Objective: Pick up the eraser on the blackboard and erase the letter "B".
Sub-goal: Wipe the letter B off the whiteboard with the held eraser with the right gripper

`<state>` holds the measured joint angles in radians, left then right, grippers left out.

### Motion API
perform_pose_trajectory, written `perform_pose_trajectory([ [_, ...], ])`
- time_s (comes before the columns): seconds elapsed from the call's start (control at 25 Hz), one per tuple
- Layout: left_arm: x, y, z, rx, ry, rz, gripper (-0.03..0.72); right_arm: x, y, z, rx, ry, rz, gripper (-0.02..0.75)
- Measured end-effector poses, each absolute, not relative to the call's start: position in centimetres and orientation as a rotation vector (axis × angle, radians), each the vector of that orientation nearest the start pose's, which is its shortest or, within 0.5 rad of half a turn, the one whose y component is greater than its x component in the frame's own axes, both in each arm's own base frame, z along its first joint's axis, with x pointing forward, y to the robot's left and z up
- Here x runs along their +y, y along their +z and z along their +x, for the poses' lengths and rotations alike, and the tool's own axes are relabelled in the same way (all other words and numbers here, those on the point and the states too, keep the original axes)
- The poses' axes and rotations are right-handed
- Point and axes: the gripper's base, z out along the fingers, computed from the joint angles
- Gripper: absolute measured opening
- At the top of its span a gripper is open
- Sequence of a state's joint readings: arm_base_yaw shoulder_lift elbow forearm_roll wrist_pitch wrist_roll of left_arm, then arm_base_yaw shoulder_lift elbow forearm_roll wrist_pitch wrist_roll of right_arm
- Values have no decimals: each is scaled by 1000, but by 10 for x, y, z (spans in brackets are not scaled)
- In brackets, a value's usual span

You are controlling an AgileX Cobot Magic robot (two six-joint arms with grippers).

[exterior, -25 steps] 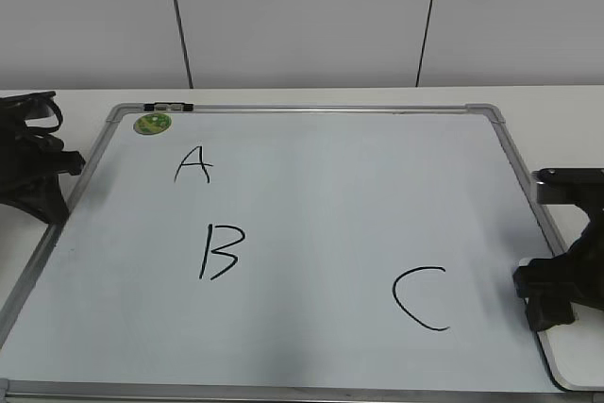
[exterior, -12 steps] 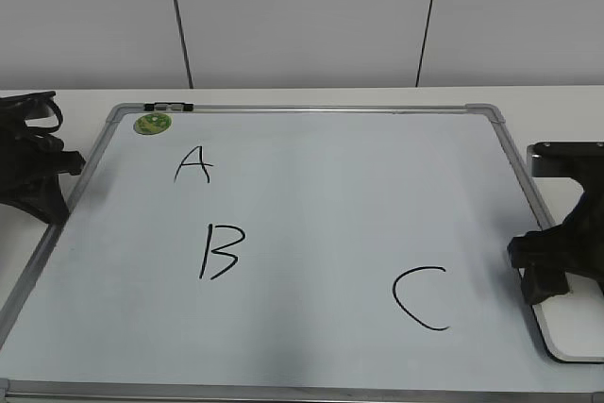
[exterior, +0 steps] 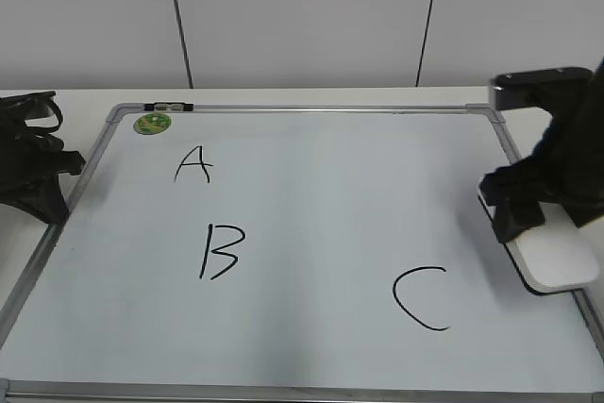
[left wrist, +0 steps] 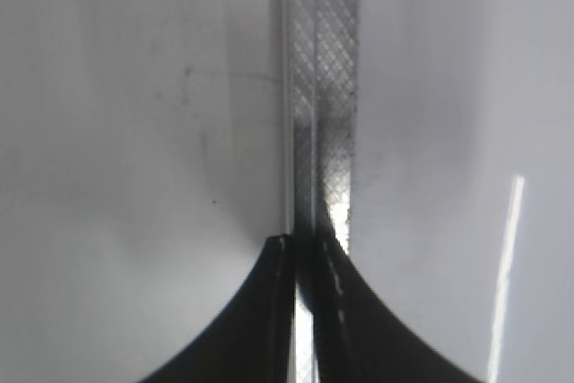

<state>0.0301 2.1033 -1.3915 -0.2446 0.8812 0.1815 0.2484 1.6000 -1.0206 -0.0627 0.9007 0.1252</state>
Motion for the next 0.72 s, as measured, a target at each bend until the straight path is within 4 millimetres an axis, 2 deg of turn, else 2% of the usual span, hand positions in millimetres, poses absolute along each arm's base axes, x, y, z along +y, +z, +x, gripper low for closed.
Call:
perform_pose_trajectory([
  [0.08,-5,129,400,3044,-284,2,11,85,227,289,2907,-16,-322,547],
  [0.24,-5,129,400,3044,-284,2,11,131,248,293,2829,20,-511,547],
  [0.52,-5,129,400,3043,-286,1,11,202,247,306,2817,15,-770,547],
  [0.64,-5,129,400,3043,-286,1,11,224,245,315,2804,15,-833,568],
  [0.72,-5,129,400,3043,-286,1,11,235,243,322,2795,15,-864,547],
])
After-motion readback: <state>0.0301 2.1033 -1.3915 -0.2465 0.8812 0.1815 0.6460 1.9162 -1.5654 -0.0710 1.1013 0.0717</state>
